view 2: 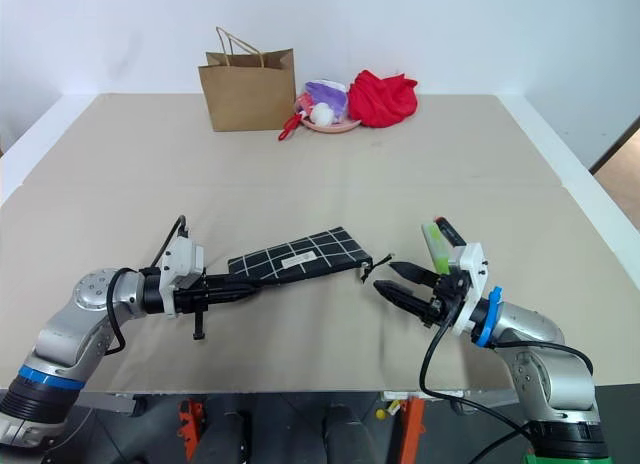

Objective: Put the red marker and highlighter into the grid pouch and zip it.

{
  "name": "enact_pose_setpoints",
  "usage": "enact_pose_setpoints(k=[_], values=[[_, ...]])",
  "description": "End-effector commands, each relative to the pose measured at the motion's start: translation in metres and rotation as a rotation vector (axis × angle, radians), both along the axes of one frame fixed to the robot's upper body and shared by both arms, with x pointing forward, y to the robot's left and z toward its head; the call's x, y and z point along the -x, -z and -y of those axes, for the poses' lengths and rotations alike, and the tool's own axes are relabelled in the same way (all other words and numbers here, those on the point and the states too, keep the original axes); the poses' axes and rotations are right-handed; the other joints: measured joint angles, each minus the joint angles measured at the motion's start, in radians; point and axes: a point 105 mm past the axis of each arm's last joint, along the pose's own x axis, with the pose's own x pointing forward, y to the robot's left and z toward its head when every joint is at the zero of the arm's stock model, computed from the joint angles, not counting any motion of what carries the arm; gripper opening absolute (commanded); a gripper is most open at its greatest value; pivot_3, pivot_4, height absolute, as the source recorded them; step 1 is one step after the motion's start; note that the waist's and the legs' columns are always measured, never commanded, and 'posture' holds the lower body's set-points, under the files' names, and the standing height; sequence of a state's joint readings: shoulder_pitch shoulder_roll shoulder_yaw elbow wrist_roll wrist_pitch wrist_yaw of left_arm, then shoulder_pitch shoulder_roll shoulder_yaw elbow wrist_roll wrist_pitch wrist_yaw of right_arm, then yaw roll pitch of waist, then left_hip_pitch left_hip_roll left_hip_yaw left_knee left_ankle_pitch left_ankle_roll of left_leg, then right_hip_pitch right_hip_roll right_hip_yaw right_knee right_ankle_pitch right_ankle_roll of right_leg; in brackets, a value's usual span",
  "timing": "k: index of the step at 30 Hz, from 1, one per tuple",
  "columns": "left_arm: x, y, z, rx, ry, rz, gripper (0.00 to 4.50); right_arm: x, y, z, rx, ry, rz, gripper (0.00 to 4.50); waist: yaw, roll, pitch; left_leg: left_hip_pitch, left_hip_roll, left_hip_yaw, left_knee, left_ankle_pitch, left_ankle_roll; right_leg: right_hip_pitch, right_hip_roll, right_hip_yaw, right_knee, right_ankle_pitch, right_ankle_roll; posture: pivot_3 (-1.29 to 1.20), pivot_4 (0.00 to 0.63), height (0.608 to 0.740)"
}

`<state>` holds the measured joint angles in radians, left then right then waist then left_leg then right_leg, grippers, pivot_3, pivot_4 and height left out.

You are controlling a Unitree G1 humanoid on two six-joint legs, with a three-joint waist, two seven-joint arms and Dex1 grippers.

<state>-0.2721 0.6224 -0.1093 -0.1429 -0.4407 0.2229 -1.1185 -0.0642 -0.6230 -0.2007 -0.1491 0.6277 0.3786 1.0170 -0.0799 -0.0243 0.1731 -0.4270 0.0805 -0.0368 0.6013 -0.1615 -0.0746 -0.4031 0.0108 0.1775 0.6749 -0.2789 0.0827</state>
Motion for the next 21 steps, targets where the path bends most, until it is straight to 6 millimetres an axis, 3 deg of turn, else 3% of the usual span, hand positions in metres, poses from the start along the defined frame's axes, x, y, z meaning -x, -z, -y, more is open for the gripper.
enact_pose_setpoints(k=[1, 8, 10, 15, 21], values=[[0.003, -0.011, 0.001, 0.011, 0.012, 0.047, 0.00, 0.001, -0.015, -0.006, -0.021, -0.029, 0.064, 2.88, 0.000, 0.000, 0.000, 0.000, 0.000, 0.000, 0.000, 0.000, 0.000, 0.000, 0.000, 0.000, 0.000, 0.000, 0.000, 0.00, 0.150, 0.740], [0.005, -0.010, 0.004, 0.016, 0.014, 0.047, 0.00, -0.009, -0.018, -0.017, -0.036, -0.051, 0.094, 2.88, -0.001, 0.000, 0.000, 0.000, 0.000, 0.000, 0.000, 0.000, 0.000, 0.000, 0.000, 0.000, 0.000, 0.000, 0.000, 0.00, 0.150, 0.740], [0.005, -0.011, 0.004, 0.017, 0.014, 0.047, 0.00, -0.011, -0.019, -0.019, -0.039, -0.053, 0.104, 2.36, 0.000, 0.000, 0.000, 0.000, 0.000, 0.000, 0.000, 0.000, 0.000, 0.000, 0.000, 0.000, 0.000, 0.000, 0.000, 0.00, 0.150, 0.740], [0.005, -0.011, 0.003, 0.018, 0.008, 0.049, 0.00, -0.014, -0.020, -0.024, -0.023, -0.071, 0.118, 0.10, 0.000, 0.000, 0.000, 0.000, 0.000, 0.000, 0.000, 0.000, 0.000, 0.000, 0.000, 0.000, 0.000, 0.000, 0.001, 0.00, 0.150, 0.740], [0.005, -0.010, 0.003, 0.017, 0.007, 0.047, 0.00, -0.016, -0.025, -0.029, -0.024, -0.089, 0.144, 0.04, 0.000, 0.000, 0.000, 0.000, 0.000, 0.000, 0.000, 0.000, 0.000, 0.000, 0.000, 0.000, 0.000, 0.000, 0.001, 0.00, 0.150, 0.740]])
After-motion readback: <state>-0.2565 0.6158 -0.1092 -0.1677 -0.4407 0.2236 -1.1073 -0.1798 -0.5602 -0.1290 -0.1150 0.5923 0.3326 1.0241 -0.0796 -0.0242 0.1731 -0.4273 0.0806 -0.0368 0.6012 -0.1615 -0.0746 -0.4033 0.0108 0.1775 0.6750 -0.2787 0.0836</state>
